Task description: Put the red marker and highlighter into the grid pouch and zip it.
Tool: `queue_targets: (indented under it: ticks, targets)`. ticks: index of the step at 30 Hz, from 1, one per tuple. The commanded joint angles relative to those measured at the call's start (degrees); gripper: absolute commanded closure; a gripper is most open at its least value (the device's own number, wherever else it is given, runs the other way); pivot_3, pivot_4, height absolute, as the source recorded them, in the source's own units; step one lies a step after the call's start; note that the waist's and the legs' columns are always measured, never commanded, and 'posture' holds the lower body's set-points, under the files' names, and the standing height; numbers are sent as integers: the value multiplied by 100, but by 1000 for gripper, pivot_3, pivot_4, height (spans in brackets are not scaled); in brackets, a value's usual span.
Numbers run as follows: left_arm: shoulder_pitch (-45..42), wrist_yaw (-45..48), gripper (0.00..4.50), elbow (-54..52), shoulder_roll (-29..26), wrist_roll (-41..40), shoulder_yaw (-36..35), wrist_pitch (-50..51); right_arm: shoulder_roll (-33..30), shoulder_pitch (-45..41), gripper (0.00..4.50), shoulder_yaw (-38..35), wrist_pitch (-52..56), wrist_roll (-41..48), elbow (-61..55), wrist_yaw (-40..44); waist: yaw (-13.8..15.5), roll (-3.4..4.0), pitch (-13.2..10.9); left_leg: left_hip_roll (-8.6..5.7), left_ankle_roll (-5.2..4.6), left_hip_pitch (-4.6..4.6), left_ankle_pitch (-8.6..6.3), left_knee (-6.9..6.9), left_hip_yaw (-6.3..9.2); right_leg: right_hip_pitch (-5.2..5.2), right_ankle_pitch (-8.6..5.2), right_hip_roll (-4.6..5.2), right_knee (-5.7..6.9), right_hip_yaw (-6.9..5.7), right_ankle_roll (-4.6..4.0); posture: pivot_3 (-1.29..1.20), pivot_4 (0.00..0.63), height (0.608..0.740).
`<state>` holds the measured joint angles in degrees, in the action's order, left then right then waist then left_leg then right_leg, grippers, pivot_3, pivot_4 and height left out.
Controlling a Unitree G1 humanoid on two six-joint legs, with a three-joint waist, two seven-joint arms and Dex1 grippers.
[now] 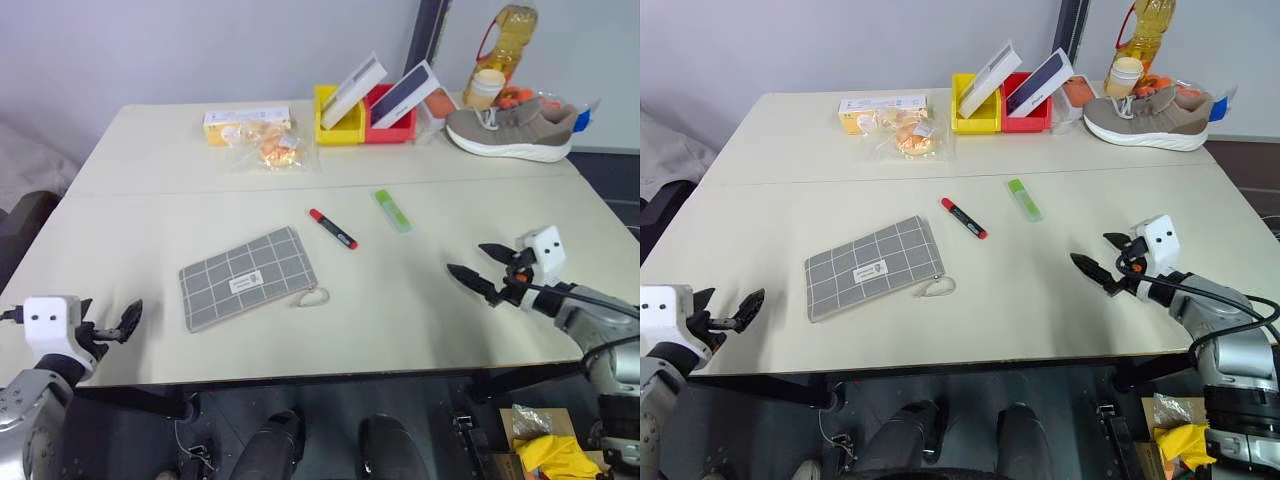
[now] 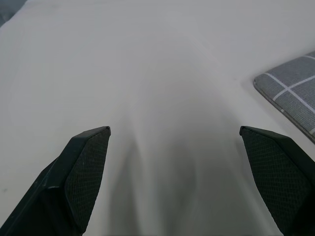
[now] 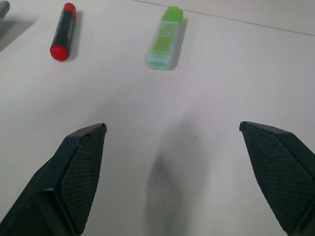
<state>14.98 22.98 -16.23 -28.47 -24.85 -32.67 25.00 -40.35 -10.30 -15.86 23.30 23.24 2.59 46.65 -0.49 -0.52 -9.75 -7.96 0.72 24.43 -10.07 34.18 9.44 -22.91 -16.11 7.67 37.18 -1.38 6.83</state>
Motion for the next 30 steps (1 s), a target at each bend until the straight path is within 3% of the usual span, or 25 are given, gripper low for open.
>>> queue_targets:
  ticks: [1, 14, 17, 24, 30]
  targets:
    - [-95, -129, 0, -209, 22, 1, -13, -19, 26, -146, 1, 29, -94, 13, -60, 4, 4, 0, 0, 0, 0, 0, 0, 0, 0, 1, 0, 0, -1, 0, 0, 0, 150, 740]
    - [-699, -95, 0, 31, 178, 112, 441, -401, 798, -496, 1, 731, 284, 236, -1050, -342, -24, 1, 0, 2, -6, 1, 4, -4, -1, -7, 7, -3, 0, 1, 10, 0, 150, 740]
    - [-655, -16, 0, 110, 204, 128, 519, -500, 1284, -688, 844, 1335, 450, 263, -1545, -440, -30, 1, 0, 2, -6, 0, 4, -4, -1, -8, 6, -3, 0, 3, 10, 0, 150, 740]
    - [-740, 82, 0, 362, 92, 179, 492, -644, 2364, -1348, 4458, 2599, 818, -500, -1362, -1315, 3, 0, 0, -1, 0, 0, 0, -7, 2, -33, 4, -6, 1, 4, 4, 0, 150, 740]
    - [-554, 163, 0, 423, -40, 304, 445, -785, 3012, -1771, 4458, 3407, 850, -1125, -597, -1648, -24, 0, 1, -1, -1, -1, 1, -7, 3, -37, 13, -11, 3, 4, 16, 0, 150, 740]
